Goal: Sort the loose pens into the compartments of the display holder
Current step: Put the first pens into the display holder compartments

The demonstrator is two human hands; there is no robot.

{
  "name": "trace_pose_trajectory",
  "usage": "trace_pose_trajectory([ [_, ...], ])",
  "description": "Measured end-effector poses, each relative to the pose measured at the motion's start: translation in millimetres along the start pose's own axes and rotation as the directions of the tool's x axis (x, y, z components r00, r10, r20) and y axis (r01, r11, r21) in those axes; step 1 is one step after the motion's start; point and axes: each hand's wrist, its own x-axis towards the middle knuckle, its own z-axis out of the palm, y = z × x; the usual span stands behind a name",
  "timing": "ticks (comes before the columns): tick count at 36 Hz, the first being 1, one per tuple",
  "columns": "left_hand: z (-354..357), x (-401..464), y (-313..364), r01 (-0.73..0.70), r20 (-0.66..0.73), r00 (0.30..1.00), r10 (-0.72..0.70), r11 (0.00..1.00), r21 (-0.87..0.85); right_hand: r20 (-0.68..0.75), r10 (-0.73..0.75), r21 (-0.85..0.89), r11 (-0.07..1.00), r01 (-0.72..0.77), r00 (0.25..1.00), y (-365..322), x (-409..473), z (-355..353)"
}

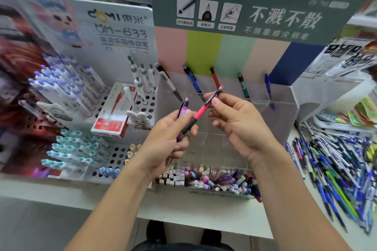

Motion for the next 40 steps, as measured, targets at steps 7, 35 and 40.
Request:
trace_pose_trajectory([
  [7, -14, -15, 1, -0.058, -0.127, 0.99, 0.054, 0.998, -0.03, -0.121, -0.218, 0.033, 0.974, 0.224, 0.968, -9, 8, 1],
  [35, -27, -15, -11, -0.414, -0.258, 0.703, 0.663, 0.676, 0.61, 0.149, -0.201, -0.318, 0.917, 0.24, 0.968, 36, 3, 41],
  [40, -14, -3, -17, -0.42, -0.146, 0.729, 0.669, 0.606, 0.676, 0.054, -0.306, -0.291, 0.906, 0.308, 0.951, 38, -2, 36],
])
